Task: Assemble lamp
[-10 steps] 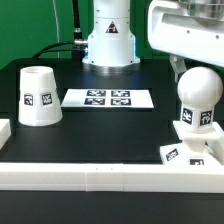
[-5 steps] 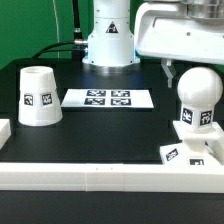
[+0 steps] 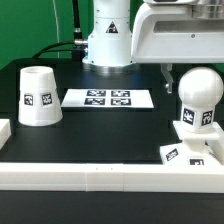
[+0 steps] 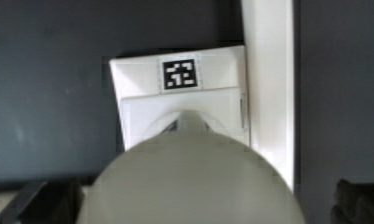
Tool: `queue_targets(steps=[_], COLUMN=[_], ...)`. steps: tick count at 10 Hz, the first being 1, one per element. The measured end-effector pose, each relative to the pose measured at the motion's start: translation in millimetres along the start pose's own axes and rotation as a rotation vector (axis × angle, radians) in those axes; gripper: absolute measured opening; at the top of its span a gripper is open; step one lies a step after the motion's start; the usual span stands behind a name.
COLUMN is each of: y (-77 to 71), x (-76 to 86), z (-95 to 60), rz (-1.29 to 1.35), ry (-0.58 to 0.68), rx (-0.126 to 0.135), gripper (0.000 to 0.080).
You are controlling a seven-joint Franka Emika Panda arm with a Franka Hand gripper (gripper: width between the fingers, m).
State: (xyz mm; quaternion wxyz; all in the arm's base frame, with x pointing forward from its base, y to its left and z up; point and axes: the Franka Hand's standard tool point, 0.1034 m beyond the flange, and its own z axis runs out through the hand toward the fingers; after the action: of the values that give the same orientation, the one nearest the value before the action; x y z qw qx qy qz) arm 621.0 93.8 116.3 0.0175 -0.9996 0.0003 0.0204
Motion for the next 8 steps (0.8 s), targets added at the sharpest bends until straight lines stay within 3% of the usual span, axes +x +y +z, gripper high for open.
queue_targets(steps=[8], y=[0.1], x=[0.2], z=[1.2], rz=[-0.740], ry=[-0.007], rx=[-0.031], gripper=[0.0698])
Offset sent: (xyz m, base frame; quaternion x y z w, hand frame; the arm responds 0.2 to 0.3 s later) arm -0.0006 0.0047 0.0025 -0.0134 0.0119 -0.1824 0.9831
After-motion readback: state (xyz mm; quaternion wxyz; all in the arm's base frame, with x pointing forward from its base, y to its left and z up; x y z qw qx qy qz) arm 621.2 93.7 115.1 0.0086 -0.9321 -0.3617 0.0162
